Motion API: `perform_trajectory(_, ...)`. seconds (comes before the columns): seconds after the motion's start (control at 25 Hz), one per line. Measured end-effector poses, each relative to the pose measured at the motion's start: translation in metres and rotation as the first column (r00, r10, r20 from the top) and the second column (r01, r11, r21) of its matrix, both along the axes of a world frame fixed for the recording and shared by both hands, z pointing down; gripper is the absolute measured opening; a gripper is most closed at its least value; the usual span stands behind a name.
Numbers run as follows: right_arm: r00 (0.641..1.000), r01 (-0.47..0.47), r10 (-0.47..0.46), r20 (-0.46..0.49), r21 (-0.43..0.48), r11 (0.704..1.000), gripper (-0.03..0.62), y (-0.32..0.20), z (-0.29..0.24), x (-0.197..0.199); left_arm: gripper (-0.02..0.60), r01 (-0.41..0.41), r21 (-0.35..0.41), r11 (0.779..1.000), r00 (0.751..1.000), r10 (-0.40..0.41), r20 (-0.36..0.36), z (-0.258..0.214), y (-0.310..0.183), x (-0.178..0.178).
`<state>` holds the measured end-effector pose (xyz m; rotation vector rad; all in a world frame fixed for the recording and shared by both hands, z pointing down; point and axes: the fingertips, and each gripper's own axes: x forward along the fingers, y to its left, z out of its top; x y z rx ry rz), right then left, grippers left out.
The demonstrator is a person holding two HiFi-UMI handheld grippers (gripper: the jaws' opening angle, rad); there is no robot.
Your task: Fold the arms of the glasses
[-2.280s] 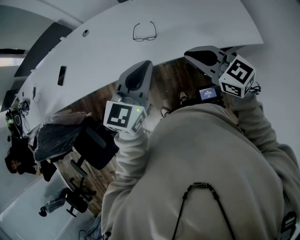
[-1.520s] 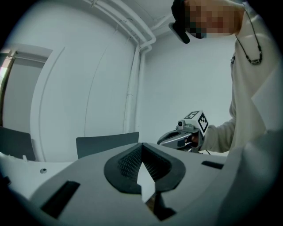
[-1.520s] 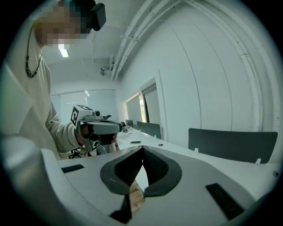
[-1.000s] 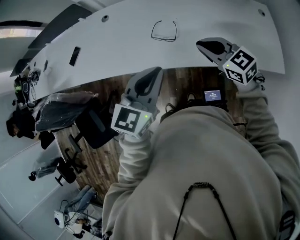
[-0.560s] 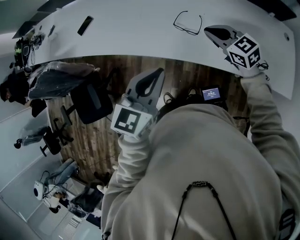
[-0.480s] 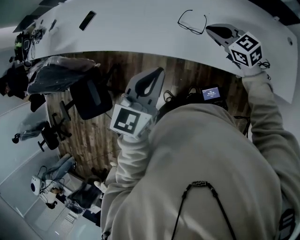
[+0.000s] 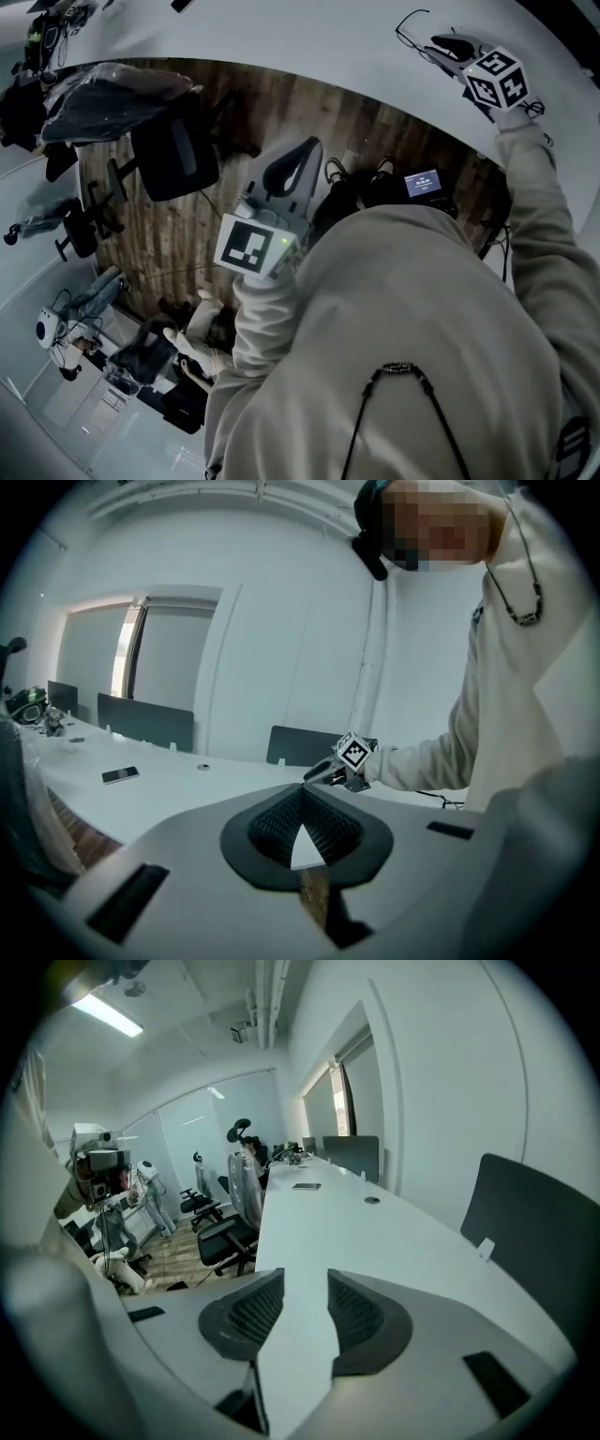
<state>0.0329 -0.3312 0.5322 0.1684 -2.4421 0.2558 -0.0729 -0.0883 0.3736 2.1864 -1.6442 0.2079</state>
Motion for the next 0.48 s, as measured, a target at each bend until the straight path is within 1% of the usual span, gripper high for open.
perform_trajectory(0.04, 1.000, -0.006, 0.006, -0.012, -0.024, 1.000, 0.145, -0.001, 0.007, -0.004, 0.005, 0.007, -0.008, 1.000, 1.000, -0.007, 0.002, 0.003, 0.004, -0.005)
perform_trajectory(0.08, 1.000, -0.013, 0.012, -0.025, -0.041, 0.999, 0.152, -0.003, 0.013, -0.007, 0.005, 0.013, -0.014, 1.000, 1.000, -0.013, 0.004, 0.006, 0.008, -0.009)
perform_trajectory(0.12, 0.999, -0.018, 0.016, -0.045, -0.046, 0.999, 0.153, -0.004, 0.021, -0.010, 0.005, 0.020, -0.015, 1.000, 1.000, -0.020, 0.007, 0.008, 0.011, -0.013)
perform_trajectory(0.24, 0.990, -0.010, 0.008, -0.141, -0.020, 1.000, 0.158, -0.009, 0.050, -0.013, 0.005, 0.035, -0.013, 0.999, 0.999, -0.035, 0.013, 0.013, 0.021, -0.024)
perform_trajectory(0.36, 0.977, 0.006, -0.009, -0.215, -0.012, 1.000, 0.159, -0.008, 0.075, -0.014, 0.005, 0.057, -0.035, 0.998, 0.998, -0.057, 0.005, 0.019, 0.029, -0.037)
perform_trajectory(0.48, 0.958, 0.000, -0.003, -0.287, -0.008, 1.000, 0.163, -0.016, 0.100, -0.013, 0.005, 0.069, -0.054, 0.996, 0.998, -0.069, 0.001, 0.026, 0.035, -0.045)
